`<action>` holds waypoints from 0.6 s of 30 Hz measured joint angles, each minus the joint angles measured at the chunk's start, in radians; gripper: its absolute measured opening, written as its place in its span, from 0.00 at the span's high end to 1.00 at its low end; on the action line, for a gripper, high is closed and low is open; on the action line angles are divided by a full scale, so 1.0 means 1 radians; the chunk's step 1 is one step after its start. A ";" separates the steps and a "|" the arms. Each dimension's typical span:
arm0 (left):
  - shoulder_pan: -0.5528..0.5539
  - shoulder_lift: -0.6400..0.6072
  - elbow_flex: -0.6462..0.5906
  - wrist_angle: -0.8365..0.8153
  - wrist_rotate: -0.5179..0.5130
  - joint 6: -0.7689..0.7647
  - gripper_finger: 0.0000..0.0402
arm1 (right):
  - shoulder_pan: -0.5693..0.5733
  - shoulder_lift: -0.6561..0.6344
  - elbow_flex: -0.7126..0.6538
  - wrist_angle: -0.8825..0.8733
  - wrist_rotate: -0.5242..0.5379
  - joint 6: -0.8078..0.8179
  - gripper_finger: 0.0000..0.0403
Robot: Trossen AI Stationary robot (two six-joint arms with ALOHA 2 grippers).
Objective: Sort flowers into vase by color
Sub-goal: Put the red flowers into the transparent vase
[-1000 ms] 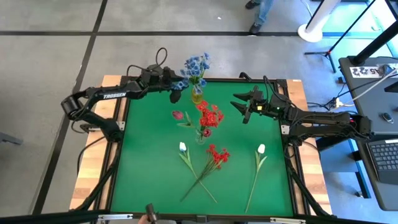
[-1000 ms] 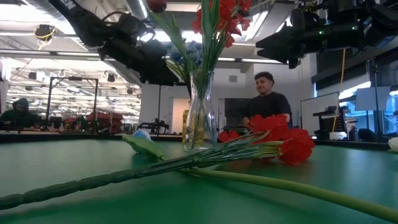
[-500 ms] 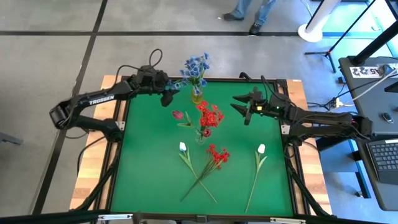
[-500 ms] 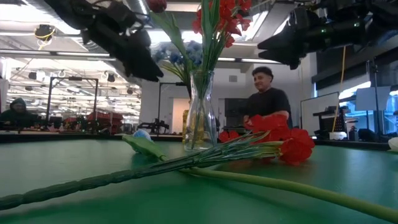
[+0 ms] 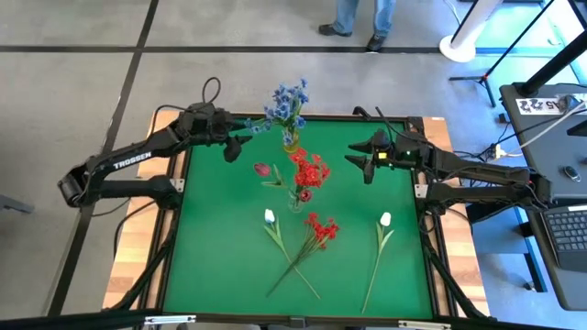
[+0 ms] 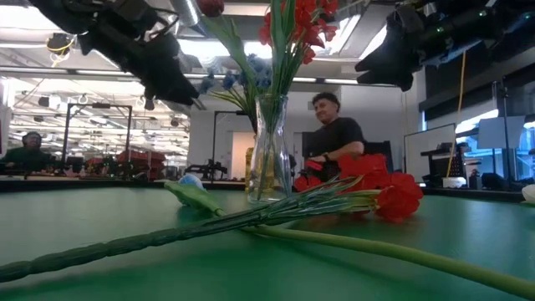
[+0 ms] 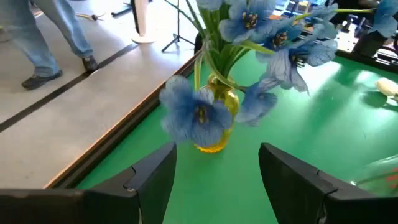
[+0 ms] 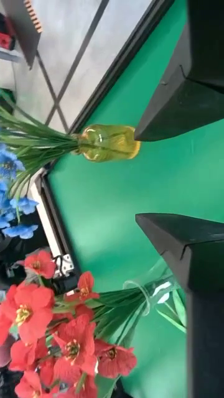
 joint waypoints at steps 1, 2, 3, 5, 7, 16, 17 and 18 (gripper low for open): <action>0.003 -0.014 -0.012 0.004 -0.001 -0.006 0.44 | 0.000 0.000 0.007 -0.014 0.002 0.000 0.51; 0.006 -0.030 -0.026 0.005 0.000 -0.013 0.44 | 0.000 0.000 0.014 -0.029 0.001 0.002 0.51; 0.010 -0.046 -0.040 0.010 0.000 -0.018 0.44 | 0.000 0.000 0.022 -0.048 -0.002 0.008 0.51; 0.012 -0.076 -0.061 0.028 0.000 -0.022 0.44 | 0.000 0.000 0.046 -0.097 -0.011 0.023 0.51; 0.012 -0.098 -0.070 0.029 -0.002 -0.024 0.44 | 0.000 0.000 0.081 -0.170 -0.011 0.028 0.51; 0.002 -0.175 -0.134 0.057 0.060 -0.083 0.44 | 0.000 0.000 0.173 -0.445 -0.003 0.159 0.51; -0.003 -0.182 -0.152 0.084 0.078 -0.097 0.44 | 0.001 0.002 0.173 -0.479 -0.006 0.185 0.51; -0.008 -0.190 -0.173 0.118 0.099 -0.112 0.44 | 0.006 0.007 0.173 -0.512 -0.007 0.209 0.51</action>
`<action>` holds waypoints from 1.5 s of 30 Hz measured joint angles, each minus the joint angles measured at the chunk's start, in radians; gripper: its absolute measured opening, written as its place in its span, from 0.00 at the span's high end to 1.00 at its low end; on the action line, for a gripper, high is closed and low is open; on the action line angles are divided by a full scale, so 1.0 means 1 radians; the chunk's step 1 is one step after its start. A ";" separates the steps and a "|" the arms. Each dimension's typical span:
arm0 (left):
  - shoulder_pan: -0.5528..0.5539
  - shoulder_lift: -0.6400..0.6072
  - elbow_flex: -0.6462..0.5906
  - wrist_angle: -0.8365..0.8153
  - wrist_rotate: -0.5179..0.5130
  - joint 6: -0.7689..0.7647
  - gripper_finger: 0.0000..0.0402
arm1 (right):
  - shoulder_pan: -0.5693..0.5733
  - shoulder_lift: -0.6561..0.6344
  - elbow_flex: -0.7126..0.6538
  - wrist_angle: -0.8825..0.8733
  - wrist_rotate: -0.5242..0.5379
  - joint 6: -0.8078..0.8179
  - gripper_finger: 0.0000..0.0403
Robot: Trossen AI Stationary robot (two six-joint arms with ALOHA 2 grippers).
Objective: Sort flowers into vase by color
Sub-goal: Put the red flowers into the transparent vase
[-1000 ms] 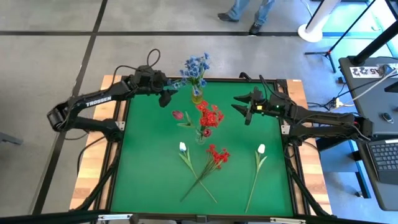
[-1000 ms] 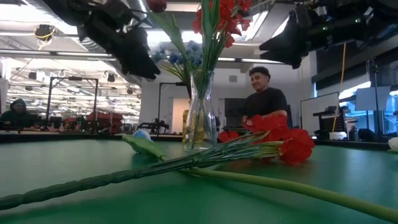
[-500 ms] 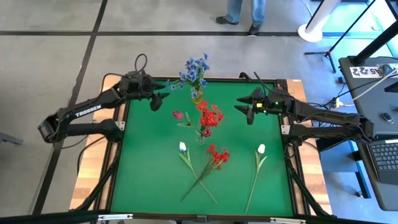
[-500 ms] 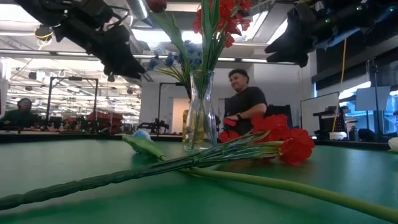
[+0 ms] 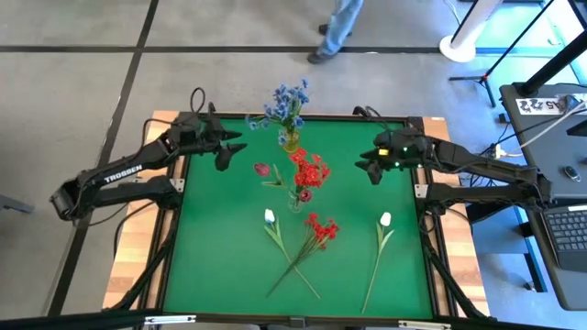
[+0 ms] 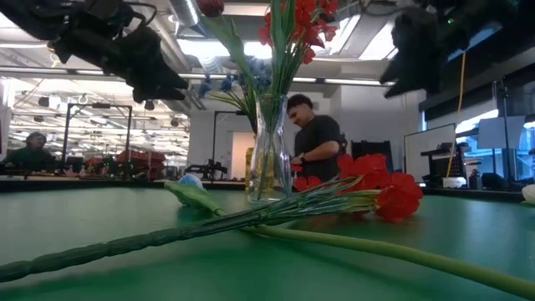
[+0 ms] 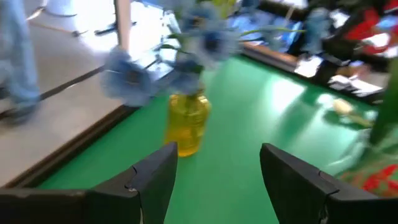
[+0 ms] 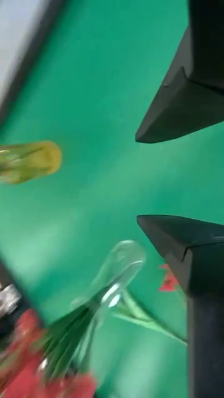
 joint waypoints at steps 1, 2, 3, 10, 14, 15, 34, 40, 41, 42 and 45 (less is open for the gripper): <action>-0.003 -0.008 -0.023 0.038 0.024 -0.021 0.44 | 0.013 0.005 0.000 -0.033 0.010 0.025 0.51; -0.006 -0.016 -0.044 0.074 0.045 -0.043 0.44 | 0.034 0.010 0.000 -0.066 0.035 0.054 0.51; -0.010 -0.022 -0.063 0.108 0.062 -0.064 0.44 | 0.059 0.014 0.000 -0.094 0.061 0.081 0.51; -0.036 -0.032 -0.136 0.197 0.067 -0.125 0.44 | 0.274 0.031 0.000 -0.166 0.229 0.339 0.51; -0.049 -0.032 -0.138 0.200 0.066 -0.126 0.44 | 0.391 0.080 0.000 -0.188 0.248 0.516 0.51; -0.052 -0.032 -0.138 0.201 0.066 -0.126 0.44 | 0.416 0.100 -0.001 -0.197 0.240 0.558 0.51; -0.192 -0.054 -0.131 0.180 0.112 -0.114 0.44 | 0.583 0.357 -0.002 -0.053 0.226 0.692 0.51; -0.295 -0.084 -0.038 0.012 0.032 -0.110 0.44 | 0.582 0.356 -0.002 -0.052 0.239 0.628 0.51; -0.319 -0.084 -0.019 -0.020 0.023 -0.110 0.44 | 0.582 0.356 -0.002 -0.055 0.240 0.618 0.51; -0.350 -0.083 -0.002 -0.054 0.013 -0.112 0.44 | 0.582 0.356 -0.002 -0.056 0.242 0.602 0.51; -0.465 -0.082 0.021 -0.127 -0.035 -0.136 0.44 | 0.582 0.355 -0.002 -0.056 0.254 0.571 0.51</action>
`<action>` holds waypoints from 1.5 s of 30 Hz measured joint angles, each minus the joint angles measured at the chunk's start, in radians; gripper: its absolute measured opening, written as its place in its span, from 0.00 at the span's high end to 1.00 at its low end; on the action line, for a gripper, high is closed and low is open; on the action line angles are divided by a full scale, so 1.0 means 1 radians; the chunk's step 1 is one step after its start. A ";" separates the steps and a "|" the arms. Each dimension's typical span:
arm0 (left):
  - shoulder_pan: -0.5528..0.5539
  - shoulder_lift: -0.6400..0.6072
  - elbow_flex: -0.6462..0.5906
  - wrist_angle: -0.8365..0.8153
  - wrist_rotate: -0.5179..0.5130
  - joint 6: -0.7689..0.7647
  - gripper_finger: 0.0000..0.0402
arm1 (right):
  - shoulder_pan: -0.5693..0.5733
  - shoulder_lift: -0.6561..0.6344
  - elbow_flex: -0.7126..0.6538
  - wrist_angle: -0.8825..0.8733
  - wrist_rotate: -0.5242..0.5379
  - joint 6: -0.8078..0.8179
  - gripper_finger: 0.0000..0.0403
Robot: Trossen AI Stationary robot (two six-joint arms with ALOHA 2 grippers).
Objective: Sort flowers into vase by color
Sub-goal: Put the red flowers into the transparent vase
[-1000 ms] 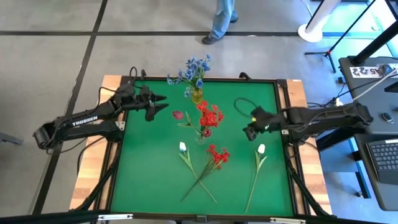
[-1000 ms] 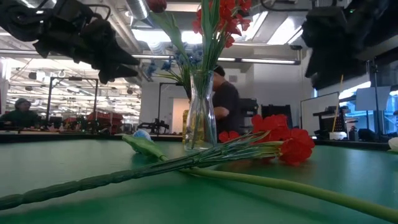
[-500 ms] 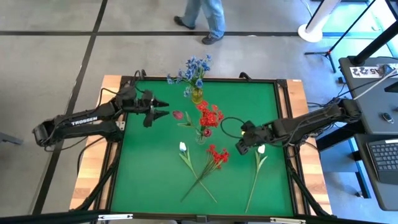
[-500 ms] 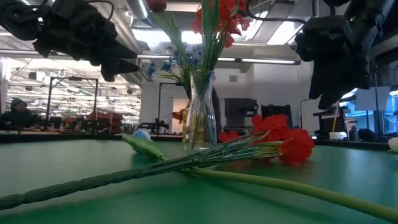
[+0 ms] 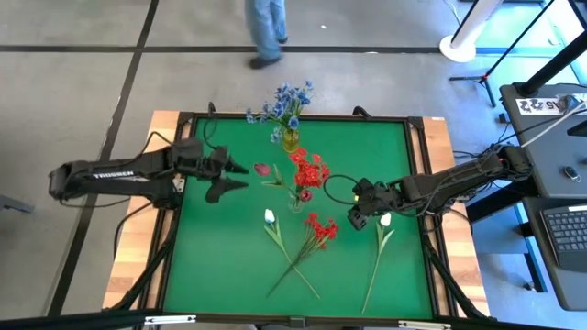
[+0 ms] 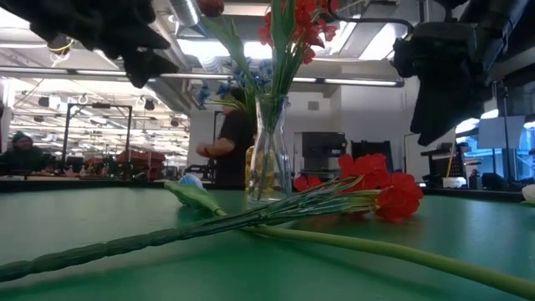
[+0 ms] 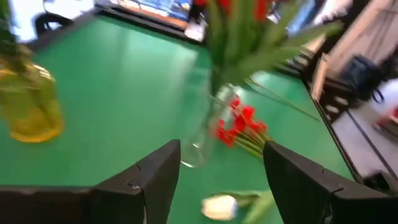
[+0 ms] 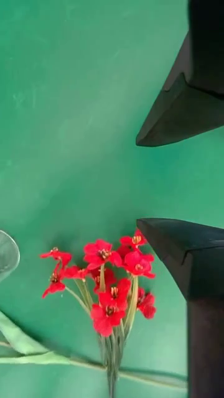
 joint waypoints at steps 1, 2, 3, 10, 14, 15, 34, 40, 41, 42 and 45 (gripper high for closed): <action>-0.046 0.001 0.001 -0.006 -0.028 -0.013 0.44 | 0.000 -0.004 0.000 0.000 0.012 -0.009 0.51; -0.094 0.002 0.001 -0.020 -0.059 -0.031 0.44 | 0.000 -0.006 0.000 0.001 0.020 -0.018 0.51; -0.144 0.002 0.001 -0.033 -0.093 -0.046 0.44 | 0.000 -0.009 0.000 0.002 0.023 -0.023 0.51; -0.494 0.016 0.001 -0.002 -0.441 -0.153 0.44 | 0.000 -0.077 0.000 -0.008 0.026 -0.084 0.51; -0.648 0.082 0.002 0.067 -0.602 -0.223 0.44 | 0.000 -0.143 0.000 -0.006 0.081 -0.116 0.51; -0.678 0.110 0.002 0.094 -0.628 -0.241 0.44 | 0.000 -0.159 0.000 -0.005 0.103 -0.129 0.51; -0.867 0.899 0.267 0.505 -0.711 -0.300 0.44 | 0.000 -0.268 0.001 0.140 0.368 -0.183 0.51; -0.855 1.071 0.457 0.385 -0.722 -0.285 0.44 | 0.000 -0.238 0.001 0.258 0.317 -0.184 0.51; -0.849 1.091 0.484 0.347 -0.722 -0.303 0.44 | 0.000 -0.233 0.001 0.271 0.308 -0.188 0.51; -0.843 1.111 0.510 0.309 -0.722 -0.328 0.44 | 0.001 -0.229 0.001 0.282 0.298 -0.195 0.51; -0.818 1.161 0.568 0.200 -0.700 -0.419 0.44 | 0.001 -0.217 0.001 0.295 0.283 -0.211 0.51</action>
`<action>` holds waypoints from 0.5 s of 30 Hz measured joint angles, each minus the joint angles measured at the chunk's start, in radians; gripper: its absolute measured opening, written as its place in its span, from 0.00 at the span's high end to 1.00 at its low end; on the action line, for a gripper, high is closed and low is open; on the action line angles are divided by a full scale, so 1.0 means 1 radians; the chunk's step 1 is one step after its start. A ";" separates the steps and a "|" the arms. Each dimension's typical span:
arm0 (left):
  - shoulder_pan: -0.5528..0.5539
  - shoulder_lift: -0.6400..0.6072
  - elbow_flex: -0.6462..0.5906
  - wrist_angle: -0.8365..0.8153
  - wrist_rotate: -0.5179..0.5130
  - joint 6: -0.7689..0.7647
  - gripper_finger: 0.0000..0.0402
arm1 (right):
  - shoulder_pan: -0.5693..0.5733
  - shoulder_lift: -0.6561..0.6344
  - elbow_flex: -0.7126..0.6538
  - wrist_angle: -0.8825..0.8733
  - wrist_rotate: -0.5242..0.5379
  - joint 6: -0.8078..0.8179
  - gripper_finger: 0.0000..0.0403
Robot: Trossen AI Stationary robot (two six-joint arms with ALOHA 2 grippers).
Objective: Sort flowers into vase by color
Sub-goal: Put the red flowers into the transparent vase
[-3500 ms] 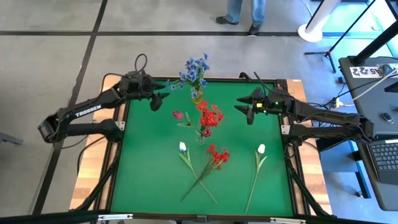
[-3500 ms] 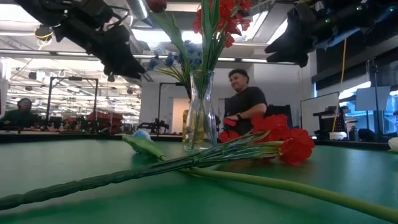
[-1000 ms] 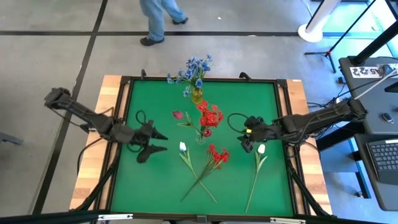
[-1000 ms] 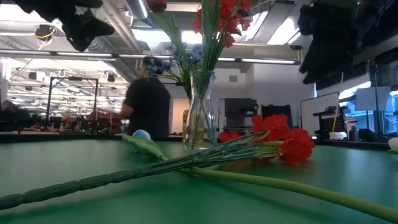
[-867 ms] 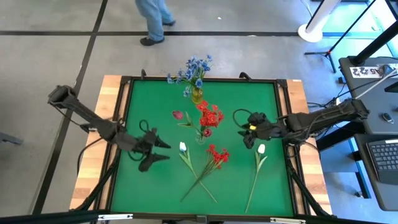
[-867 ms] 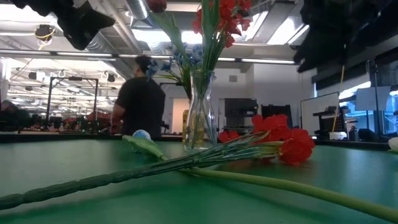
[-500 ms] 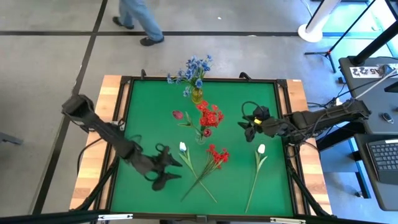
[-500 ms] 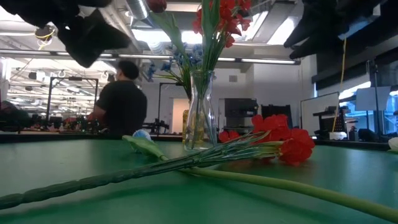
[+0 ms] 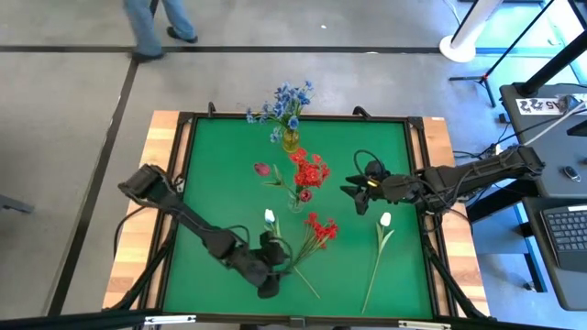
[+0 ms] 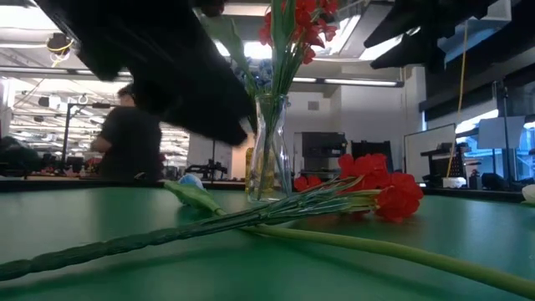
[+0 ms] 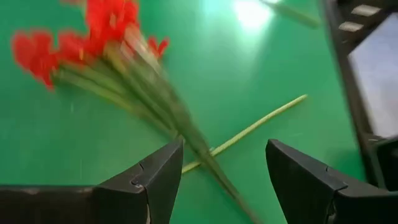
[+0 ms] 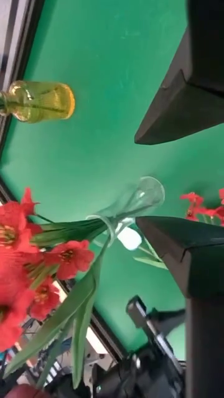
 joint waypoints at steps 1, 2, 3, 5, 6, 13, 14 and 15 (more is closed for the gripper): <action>0.008 0.015 0.014 -0.014 0.013 -0.031 0.44 | 0.000 0.001 0.000 0.000 0.000 -0.003 0.51; 0.016 0.028 0.024 -0.018 0.035 -0.055 0.44 | 0.000 0.001 0.000 -0.001 0.000 -0.011 0.51; 0.024 0.041 0.034 -0.018 0.059 -0.070 0.44 | 0.000 0.001 0.000 -0.002 0.000 -0.020 0.51; 0.032 0.068 0.053 -0.012 0.078 -0.090 0.44 | 0.000 0.001 0.000 -0.004 0.000 -0.032 0.51; 0.035 0.081 0.060 -0.014 0.080 -0.092 0.44 | 0.000 0.000 0.000 -0.003 0.000 -0.038 0.51; 0.043 0.145 0.129 -0.050 0.065 -0.111 0.44 | -0.001 0.000 0.000 -0.005 0.000 -0.061 0.51; 0.045 0.151 0.138 -0.075 0.056 -0.115 0.44 | -0.001 0.000 0.000 -0.005 0.000 -0.067 0.51; 0.048 0.158 0.147 -0.097 0.045 -0.125 0.44 | -0.001 0.000 0.000 -0.005 0.001 -0.069 0.51</action>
